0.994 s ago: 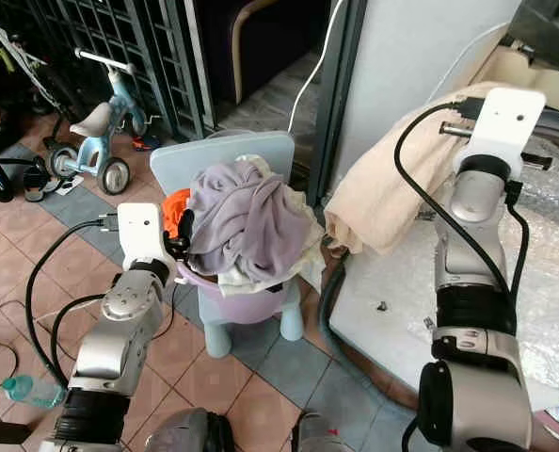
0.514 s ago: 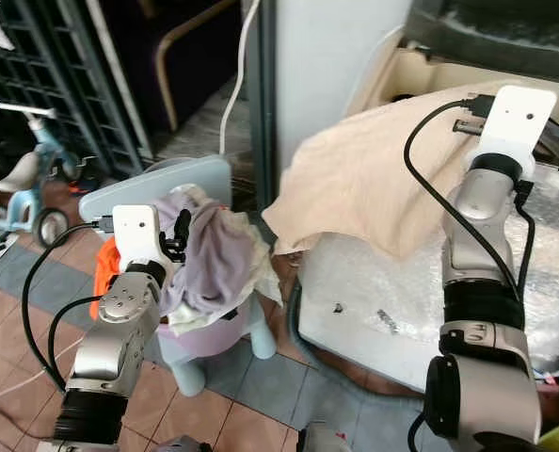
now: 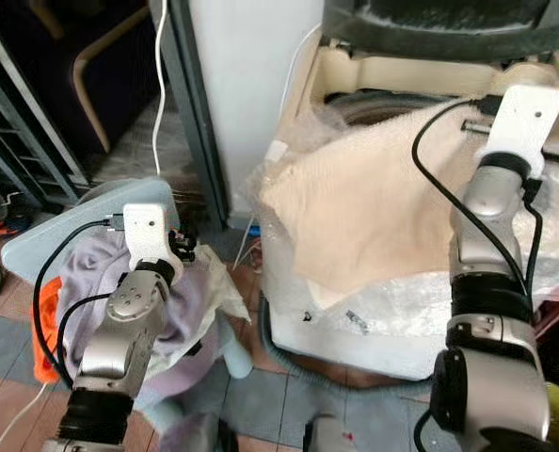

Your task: Clothes washing

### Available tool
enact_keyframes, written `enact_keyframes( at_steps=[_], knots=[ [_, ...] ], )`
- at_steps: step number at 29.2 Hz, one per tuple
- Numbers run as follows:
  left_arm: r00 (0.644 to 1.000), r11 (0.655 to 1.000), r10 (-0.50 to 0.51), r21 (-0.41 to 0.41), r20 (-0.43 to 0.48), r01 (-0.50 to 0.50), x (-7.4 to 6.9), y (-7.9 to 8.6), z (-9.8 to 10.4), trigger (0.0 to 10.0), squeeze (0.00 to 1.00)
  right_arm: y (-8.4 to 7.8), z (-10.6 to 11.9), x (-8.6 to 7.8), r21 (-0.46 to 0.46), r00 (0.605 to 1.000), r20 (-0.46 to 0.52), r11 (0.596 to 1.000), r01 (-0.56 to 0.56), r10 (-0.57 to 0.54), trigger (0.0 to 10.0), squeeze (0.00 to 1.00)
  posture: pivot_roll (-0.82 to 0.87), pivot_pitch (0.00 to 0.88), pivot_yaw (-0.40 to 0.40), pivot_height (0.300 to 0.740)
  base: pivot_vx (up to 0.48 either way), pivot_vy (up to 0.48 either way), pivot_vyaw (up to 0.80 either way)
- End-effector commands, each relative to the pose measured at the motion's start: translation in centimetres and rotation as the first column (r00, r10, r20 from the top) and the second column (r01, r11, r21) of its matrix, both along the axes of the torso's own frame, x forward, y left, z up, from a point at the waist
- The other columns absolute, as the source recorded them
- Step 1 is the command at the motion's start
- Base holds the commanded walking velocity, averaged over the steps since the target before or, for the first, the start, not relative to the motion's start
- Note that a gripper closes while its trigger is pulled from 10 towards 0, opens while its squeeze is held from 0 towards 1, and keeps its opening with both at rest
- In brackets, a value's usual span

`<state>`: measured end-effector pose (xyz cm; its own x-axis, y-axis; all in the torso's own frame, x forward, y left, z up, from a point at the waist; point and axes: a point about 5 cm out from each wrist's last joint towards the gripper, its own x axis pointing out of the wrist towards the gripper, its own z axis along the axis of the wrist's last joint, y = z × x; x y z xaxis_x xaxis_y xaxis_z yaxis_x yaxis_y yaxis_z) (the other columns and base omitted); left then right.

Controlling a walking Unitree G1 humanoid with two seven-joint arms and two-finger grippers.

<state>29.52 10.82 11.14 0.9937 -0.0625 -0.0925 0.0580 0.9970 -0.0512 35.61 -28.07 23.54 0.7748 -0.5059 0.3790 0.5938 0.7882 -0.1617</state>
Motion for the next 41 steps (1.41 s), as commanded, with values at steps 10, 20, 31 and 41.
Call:
enact_keyframes(
  at_steps=[10,20,31,41],
  knots=[
    [1.0,1.0,0.008,-0.005,0.013,-0.008,-0.3,0.3,0.1,10.0,0.0,1.7,0.6,0.8,-0.002,0.989,0.006,0.989,-0.147,0.147,10.0,0.0,-0.05,0.04,0.032,0.74,0.294,0.0,0.0],
    [1.0,1.0,0.003,0.001,0.008,-0.003,-0.4,0.4,0.0,10.0,0.0,3.0,1.5,1.5,-0.024,0.947,0.01,0.947,-0.321,0.321,10.0,0.0,-0.04,0.048,0.034,0.74,0.317,0.0,0.0],
    [0.999,0.999,0.034,0.012,-0.002,-0.034,-0.6,0.5,-0.1,10.0,0.0,5.3,4.3,3.5,-0.073,0.881,-0.001,0.879,-0.471,0.473,10.0,0.0,-0.02,0.054,0.025,0.74,0.187,0.0,0.0],
    [0.999,0.998,0.043,0.047,0.005,-0.043,-1.0,0.7,-0.1,10.0,0.0,8.8,9.2,5.3,-0.16,0.799,0.016,0.79,-0.591,0.601,10.0,0.0,-0.01,0.063,0.026,0.74,0.0,0.0,0.0]
  ],
)
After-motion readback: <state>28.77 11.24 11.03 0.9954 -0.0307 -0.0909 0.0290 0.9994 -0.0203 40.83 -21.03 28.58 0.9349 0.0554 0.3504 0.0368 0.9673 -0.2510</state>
